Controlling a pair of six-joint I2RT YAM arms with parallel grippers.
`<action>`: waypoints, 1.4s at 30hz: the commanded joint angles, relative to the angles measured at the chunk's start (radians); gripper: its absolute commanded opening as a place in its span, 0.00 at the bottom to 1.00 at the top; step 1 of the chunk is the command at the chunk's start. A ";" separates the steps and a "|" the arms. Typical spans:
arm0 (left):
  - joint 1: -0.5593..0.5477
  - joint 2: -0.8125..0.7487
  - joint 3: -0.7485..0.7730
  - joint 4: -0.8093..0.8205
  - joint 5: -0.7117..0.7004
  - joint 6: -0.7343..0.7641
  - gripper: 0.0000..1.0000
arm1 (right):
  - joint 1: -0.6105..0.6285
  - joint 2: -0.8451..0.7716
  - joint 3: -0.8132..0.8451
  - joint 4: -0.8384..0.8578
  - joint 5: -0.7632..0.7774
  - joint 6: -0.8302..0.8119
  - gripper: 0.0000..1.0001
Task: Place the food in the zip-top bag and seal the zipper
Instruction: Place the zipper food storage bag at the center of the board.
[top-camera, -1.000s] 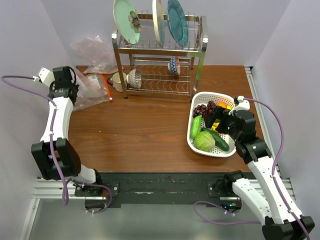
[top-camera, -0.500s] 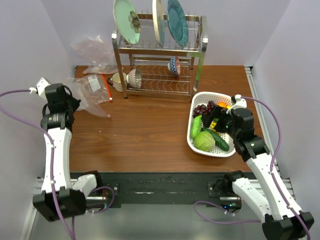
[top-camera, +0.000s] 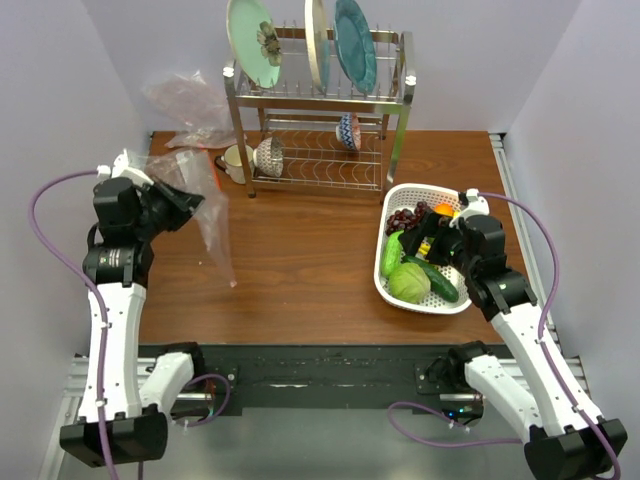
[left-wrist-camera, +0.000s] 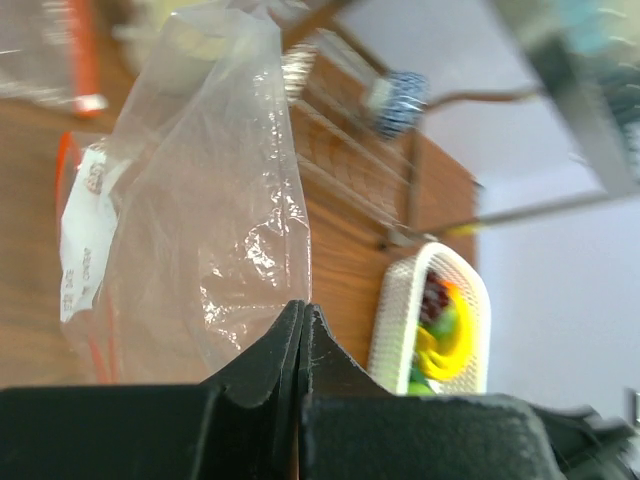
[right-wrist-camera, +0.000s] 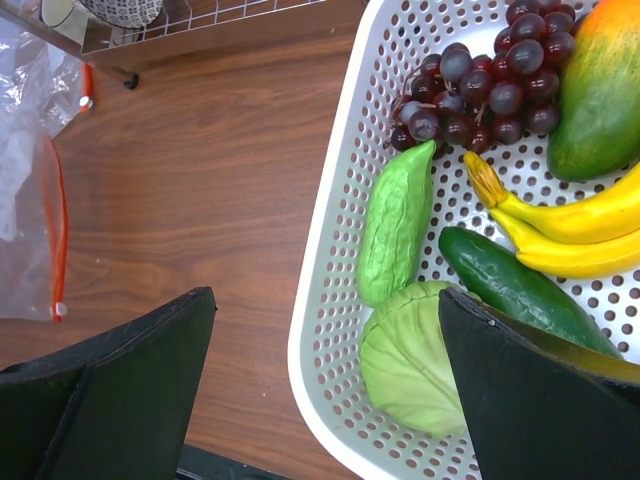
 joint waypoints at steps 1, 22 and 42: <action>-0.112 0.029 0.058 0.187 0.163 -0.109 0.00 | 0.000 -0.002 0.003 0.024 -0.022 0.028 0.97; -0.392 0.201 0.008 -0.047 -0.393 0.175 1.00 | -0.002 0.024 -0.007 0.017 -0.037 0.019 0.97; -1.239 0.834 0.370 -0.121 -1.033 0.087 0.63 | 0.000 -0.153 0.025 -0.119 0.116 -0.021 0.96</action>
